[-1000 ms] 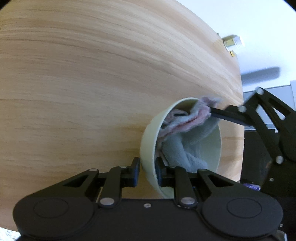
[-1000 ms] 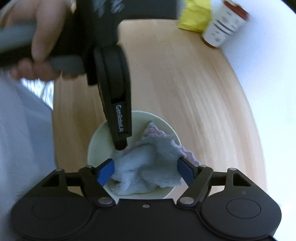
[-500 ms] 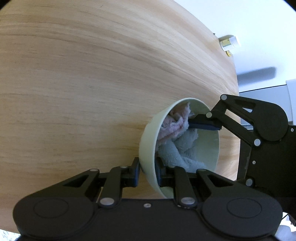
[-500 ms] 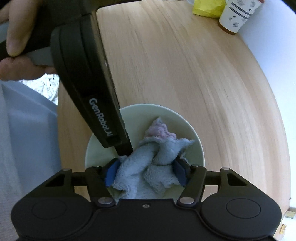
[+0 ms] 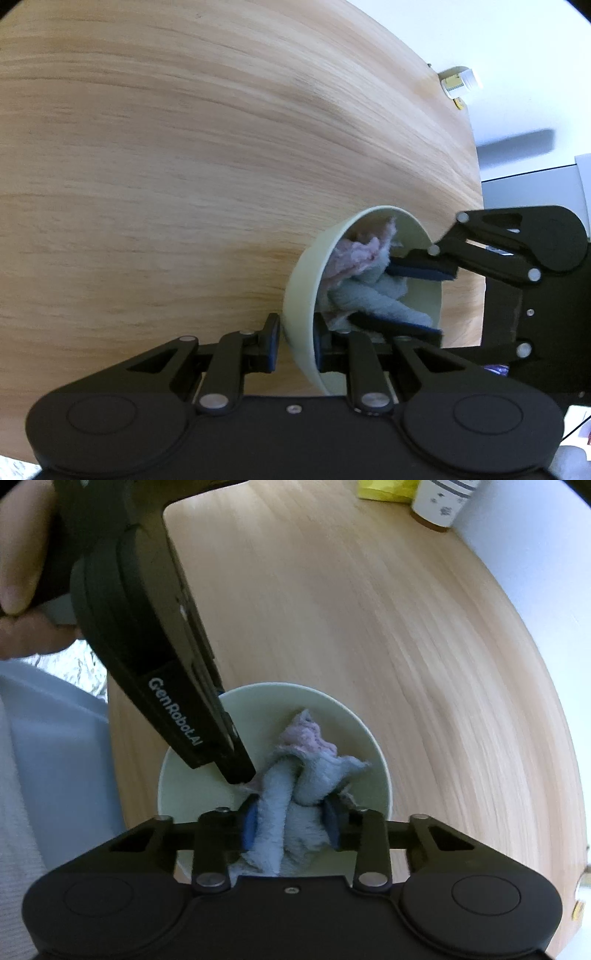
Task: Clean bowl
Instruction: 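Open the right gripper and regrasp the cloth deeper in the bowl, then wipe the bowl bottom with the cloth in the right gripper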
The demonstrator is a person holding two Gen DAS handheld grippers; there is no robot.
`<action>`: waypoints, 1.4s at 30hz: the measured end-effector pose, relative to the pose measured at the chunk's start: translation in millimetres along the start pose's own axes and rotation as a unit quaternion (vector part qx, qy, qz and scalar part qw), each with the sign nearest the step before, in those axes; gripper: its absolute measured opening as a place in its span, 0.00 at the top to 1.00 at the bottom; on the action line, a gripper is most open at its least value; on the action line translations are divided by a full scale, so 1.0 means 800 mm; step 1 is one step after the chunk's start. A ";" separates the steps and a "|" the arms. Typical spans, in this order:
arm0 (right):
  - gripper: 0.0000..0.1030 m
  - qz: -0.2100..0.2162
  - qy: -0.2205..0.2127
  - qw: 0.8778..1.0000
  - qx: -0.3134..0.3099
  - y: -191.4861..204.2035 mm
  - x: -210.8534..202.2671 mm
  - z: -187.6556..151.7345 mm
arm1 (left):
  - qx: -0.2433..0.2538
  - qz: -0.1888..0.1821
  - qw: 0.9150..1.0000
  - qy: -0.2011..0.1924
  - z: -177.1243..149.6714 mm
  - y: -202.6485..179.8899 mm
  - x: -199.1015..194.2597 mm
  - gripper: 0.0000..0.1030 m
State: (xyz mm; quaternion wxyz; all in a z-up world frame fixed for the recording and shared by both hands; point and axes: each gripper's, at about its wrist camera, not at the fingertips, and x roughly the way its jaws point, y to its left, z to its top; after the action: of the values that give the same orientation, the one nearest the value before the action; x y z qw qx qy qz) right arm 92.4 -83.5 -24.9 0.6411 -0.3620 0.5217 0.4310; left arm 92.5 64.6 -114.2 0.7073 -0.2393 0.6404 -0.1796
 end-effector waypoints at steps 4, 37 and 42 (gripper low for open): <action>0.70 0.014 -0.013 0.999 0.046 -0.010 -0.014 -0.005 | 0.008 -0.006 1.000 -0.003 -0.005 0.001 -0.001 0.84; 0.72 0.007 0.034 0.996 -0.082 0.013 -0.004 0.002 | 0.074 0.068 0.995 -0.011 -0.009 -0.030 -0.003 0.82; 0.72 -0.010 0.045 0.995 -0.084 0.019 -0.022 0.001 | 0.068 0.058 0.996 -0.010 -0.010 -0.031 0.001 0.86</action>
State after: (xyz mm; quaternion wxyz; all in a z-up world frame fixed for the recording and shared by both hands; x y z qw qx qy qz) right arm 77.0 -80.6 -7.5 0.5887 -0.4384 0.5085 0.4502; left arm 86.2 43.1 -101.3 0.7377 -0.1554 0.6322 -0.1790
